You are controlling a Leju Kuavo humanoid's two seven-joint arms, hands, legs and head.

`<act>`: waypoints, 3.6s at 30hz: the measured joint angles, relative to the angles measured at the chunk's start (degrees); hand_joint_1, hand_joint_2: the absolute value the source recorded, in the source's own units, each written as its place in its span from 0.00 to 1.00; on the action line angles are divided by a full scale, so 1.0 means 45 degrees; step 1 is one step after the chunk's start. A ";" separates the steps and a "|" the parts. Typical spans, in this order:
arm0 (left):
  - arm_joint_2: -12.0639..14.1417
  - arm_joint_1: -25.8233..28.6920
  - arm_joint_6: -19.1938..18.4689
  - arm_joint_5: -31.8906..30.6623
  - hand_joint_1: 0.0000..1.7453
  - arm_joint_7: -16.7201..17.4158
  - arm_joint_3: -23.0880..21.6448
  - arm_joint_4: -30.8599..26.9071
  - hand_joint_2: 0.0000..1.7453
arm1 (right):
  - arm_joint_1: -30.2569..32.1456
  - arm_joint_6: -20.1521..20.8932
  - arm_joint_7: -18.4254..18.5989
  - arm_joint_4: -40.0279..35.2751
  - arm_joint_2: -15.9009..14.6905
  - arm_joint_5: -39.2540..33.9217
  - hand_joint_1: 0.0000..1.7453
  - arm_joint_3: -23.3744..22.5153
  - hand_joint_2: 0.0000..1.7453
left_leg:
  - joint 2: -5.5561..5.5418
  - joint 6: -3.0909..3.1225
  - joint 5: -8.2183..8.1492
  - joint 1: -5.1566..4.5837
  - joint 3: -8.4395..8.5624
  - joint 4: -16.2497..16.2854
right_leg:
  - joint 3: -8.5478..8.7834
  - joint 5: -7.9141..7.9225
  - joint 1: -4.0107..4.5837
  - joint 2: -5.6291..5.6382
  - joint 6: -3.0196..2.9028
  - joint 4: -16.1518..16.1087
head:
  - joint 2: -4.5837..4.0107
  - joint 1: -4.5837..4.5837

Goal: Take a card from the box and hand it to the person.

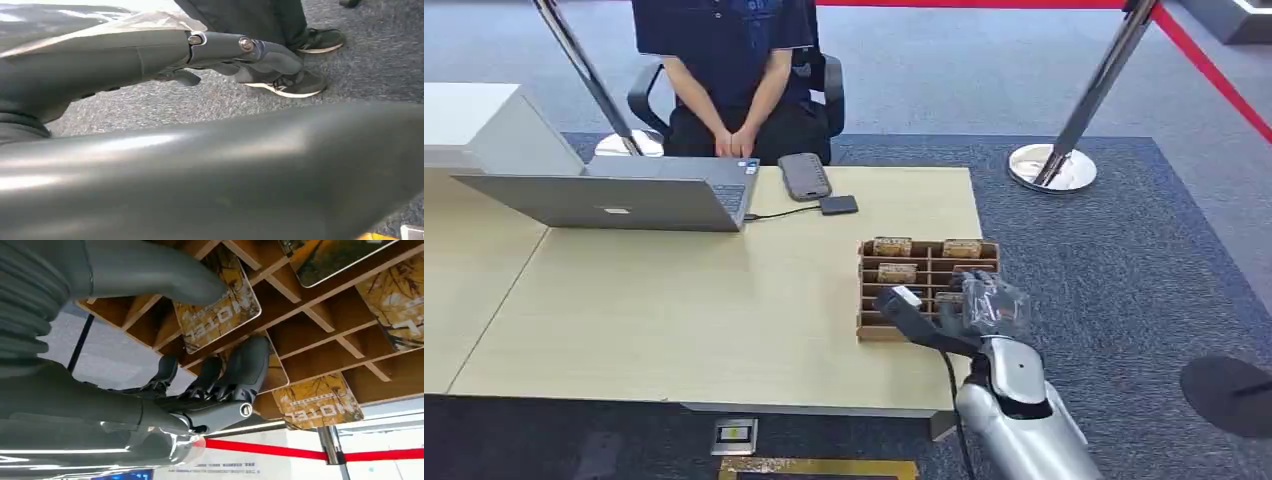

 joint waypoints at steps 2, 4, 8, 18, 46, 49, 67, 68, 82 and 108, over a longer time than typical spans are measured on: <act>0.0000 0.0000 -0.0005 -0.0024 0.00 -0.0005 0.0000 0.0000 0.00 | 0.0000 0.0000 0.0000 0.0053 0.0000 0.0010 0.46 -0.0015 1.00 | 0.0000 0.0000 0.0000 0.0000 0.0000 0.0000 | 0.0000 0.0000 0.0000 0.0000 0.0000 0.0000 | 0.0000 0.0000; 0.0000 -0.0002 -0.0005 -0.0034 0.00 -0.0010 0.0000 0.0000 0.00 | -0.0019 0.0000 0.0000 0.0097 0.0000 0.0019 0.50 -0.0034 1.00 | 0.0000 0.0000 0.0000 0.0000 0.0001 0.0000 | 0.0001 0.0000 0.0000 0.0000 0.0000 0.0000 | 0.0000 0.0000; 0.0000 -0.0002 -0.0005 -0.0029 0.00 -0.0010 0.0000 0.0000 0.00 | -0.0060 0.0000 0.0000 0.0165 0.0005 0.0087 0.54 -0.0049 1.00 | 0.0000 0.0000 0.0000 0.0000 0.0002 0.0000 | 0.0002 0.0000 0.0000 0.0000 0.0000 0.0000 | 0.0000 0.0000; 0.0000 -0.0002 -0.0005 -0.0009 0.00 -0.0024 0.0000 0.0000 0.00 | -0.0138 0.0000 -0.0010 0.0185 0.0107 0.0175 0.79 -0.0044 1.00 | 0.0000 0.0000 0.0001 0.0000 0.0003 0.0000 | 0.0003 0.0000 0.0000 0.0000 0.0000 0.0000 | 0.0000 0.0000; 0.0000 -0.0017 -0.0024 -0.0010 0.00 -0.0107 0.0010 0.0000 0.00 | -0.0234 -0.0073 -0.0340 0.0272 0.0121 0.0083 0.82 -0.0058 1.00 | 0.0002 0.0000 0.0000 0.0001 0.0000 0.0000 | 0.0001 0.0000 0.0000 0.0000 0.0000 0.0001 | 0.0000 0.0000; 0.0000 -0.0016 -0.0029 -0.0010 0.00 -0.0136 0.0024 0.0000 0.00 | -0.0258 -0.0073 -0.0577 0.0147 0.0117 -0.0014 0.86 -0.0053 1.00 | 0.0002 0.0000 0.0001 0.0001 0.0000 0.0000 | 0.0001 0.0000 0.0000 0.0000 -0.0001 0.0002 | 0.0000 0.0000; 0.0005 -0.0019 -0.0015 -0.0146 0.00 -0.0218 0.0214 0.0000 0.00 | -0.1774 0.1035 -0.2235 -0.1987 -0.0573 -0.1259 0.94 0.1409 1.00 | 0.0002 -0.0001 0.0001 0.0001 0.0000 0.0001 | 0.0002 0.0001 0.0000 0.0000 -0.0001 0.0006 | 0.0000 0.0005; 0.0010 -0.0020 -0.0010 -0.0146 0.00 -0.0204 0.0223 0.0000 0.00 | -0.1888 0.1156 -0.2371 -0.2026 -0.0641 -0.1511 0.93 0.1526 1.00 | 0.0002 -0.0001 0.0001 0.0001 0.0000 0.0001 | 0.0001 0.0001 0.0000 0.0000 -0.0001 0.0007 | 0.0000 0.0000; 0.0029 -0.0069 0.0005 -0.0452 0.00 -0.0155 0.0369 0.0000 0.00 | -0.5774 0.2025 -0.3026 0.0930 0.0465 -0.4051 1.00 0.3297 1.00 | 0.0002 -0.0014 0.0011 0.0018 0.0000 0.0001 | -0.0001 0.0003 0.0001 0.0000 -0.0004 0.0025 | 0.0000 0.0000; 0.0049 -0.0078 0.0053 -0.0665 0.00 0.0126 0.0423 0.0005 0.00 | -0.7734 0.0922 -0.2020 0.6013 0.2021 -0.3687 0.00 0.3832 0.00 | 0.0000 -0.0015 0.0010 0.0020 -0.0002 0.0002 | -0.0003 0.0002 0.0007 0.0000 -0.0004 0.0021 | 0.0000 0.0000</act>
